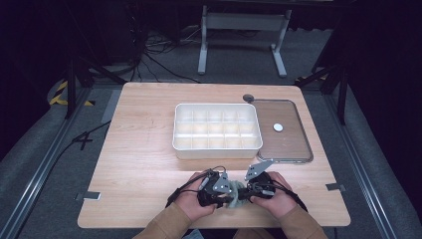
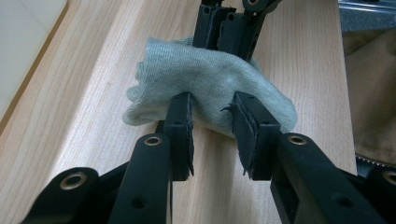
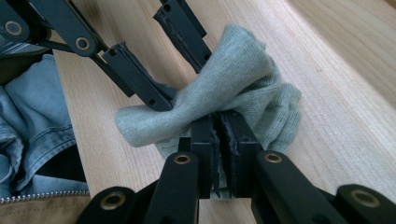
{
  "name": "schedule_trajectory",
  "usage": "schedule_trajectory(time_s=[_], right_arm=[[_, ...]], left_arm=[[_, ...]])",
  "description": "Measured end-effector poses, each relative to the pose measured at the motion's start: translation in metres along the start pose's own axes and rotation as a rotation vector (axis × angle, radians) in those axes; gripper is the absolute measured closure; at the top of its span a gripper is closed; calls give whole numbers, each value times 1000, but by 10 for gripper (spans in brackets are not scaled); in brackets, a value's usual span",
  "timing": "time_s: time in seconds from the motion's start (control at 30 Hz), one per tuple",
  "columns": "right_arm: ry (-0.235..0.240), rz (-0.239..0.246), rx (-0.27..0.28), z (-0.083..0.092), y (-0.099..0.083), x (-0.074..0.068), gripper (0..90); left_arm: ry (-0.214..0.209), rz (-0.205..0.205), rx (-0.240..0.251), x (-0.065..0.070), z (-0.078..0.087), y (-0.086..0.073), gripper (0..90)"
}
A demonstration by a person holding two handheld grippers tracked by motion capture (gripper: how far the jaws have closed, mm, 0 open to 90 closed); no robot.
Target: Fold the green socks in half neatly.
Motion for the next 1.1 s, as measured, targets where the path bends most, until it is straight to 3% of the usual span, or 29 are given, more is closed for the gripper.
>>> schedule_trajectory(time_s=[0.07, 0.2, 0.27, 0.3, 0.33, 0.37, 0.4, 0.5, 0.6, 0.83, 1.1], right_arm=[[-12, 4, 10, 6, 2, 1, 743], [-28, -53, 96, 34, 6, 16, 731], [-88, -143, 83, 47, -6, 33, 754], [-88, -143, 83, 47, -6, 33, 754], [-122, -179, 40, 51, -24, 45, 779], [-103, -193, 36, 49, -29, 44, 780], [-103, -193, 36, 49, -29, 44, 780], [-37, -172, 30, 38, -32, 32, 781], [-15, -161, 24, 32, -29, 25, 789], [-8, -124, 11, 22, -25, 14, 793], [-53, -78, -14, 19, -22, 10, 771]], left_arm=[[4, 6, -3, -1, 1, -1, 677], [-10, 12, -11, 1, -3, -2, 667], [-10, 1, -13, 1, -6, 0, 664], [-10, 1, -13, 1, -6, 0, 663], [-8, 5, -9, 2, -7, 0, 663], [-7, 2, -6, 3, -7, 2, 663], [-7, 2, -6, 3, -7, 2, 662], [-7, -1, -4, 2, -7, 4, 662], [-3, -3, 7, 2, -7, 7, 664], [10, -20, 23, 2, -10, 11, 670], [13, -55, 49, 4, -16, 24, 668]])
Point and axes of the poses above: each handheld gripper's, and its own axes: z roughly backward along the jaws, y roughly out of its top, x roughly to its right, the point moved 8 cm from there along -z, roughly forward along the jaws, and after that the axes turned 14 degrees about x, right-handed, at the moved point
